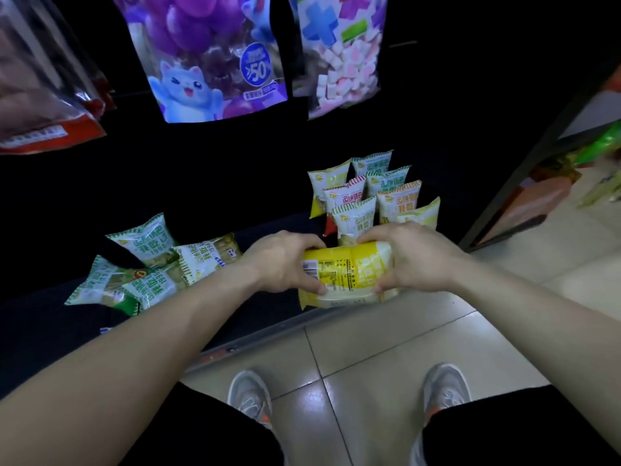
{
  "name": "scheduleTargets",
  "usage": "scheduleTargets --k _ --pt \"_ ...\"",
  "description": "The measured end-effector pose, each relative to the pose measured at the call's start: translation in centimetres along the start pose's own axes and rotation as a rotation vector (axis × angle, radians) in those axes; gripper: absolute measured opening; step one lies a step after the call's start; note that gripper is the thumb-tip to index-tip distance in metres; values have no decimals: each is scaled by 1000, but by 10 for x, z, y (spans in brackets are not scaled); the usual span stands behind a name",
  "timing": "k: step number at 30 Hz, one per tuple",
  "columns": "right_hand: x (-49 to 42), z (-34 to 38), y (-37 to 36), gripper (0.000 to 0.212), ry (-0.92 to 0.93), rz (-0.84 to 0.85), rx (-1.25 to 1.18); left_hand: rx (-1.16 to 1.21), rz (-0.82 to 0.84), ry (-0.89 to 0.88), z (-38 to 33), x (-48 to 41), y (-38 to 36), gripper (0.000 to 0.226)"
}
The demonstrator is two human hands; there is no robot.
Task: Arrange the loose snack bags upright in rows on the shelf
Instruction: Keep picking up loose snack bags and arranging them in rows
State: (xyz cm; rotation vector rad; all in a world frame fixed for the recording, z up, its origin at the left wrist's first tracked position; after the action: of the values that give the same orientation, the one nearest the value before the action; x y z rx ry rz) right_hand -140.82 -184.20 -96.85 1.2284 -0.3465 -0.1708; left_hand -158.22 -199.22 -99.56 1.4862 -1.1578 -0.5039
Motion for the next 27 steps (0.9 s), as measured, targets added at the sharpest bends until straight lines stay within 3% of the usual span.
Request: scheduleTargets --k 4,6,10,15,20,23,27 --pt "-3 -21 -1 111 -125 -119 -134 65 -58 96 4 -5 1 69" --pt "-4 -29 0 98 -203 -192 -134 118 -93 146 5 -6 2 66" --pt "-12 -29 -5 39 -248 -231 -205 225 -163 200 0 -8 5 64" --pt "-19 -10 -13 42 -228 -247 -360 332 -225 208 -11 -13 2 72" --pt "-24 -4 -11 33 -230 -336 -656 520 -246 86 -24 -10 -2 83" --pt "-28 -10 -5 57 -265 -415 -779 593 -177 -21 -34 -6 -10 100" --pt "-30 -22 0 82 -279 -505 -778 574 -123 -121 -40 -2 -12 92"
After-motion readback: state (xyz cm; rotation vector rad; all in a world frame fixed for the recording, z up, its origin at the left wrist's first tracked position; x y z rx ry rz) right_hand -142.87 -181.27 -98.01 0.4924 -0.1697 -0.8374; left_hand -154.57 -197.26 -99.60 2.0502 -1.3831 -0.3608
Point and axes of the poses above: each hand's wrist, its own x-axis away from the middle knuckle, its own y-axis out of the back of the hand, z = x × y, the point moved 2 cm from there along -x, towards the middle knuckle, and after that the axes turned 6 degrees about y, right-handed, at the moved point
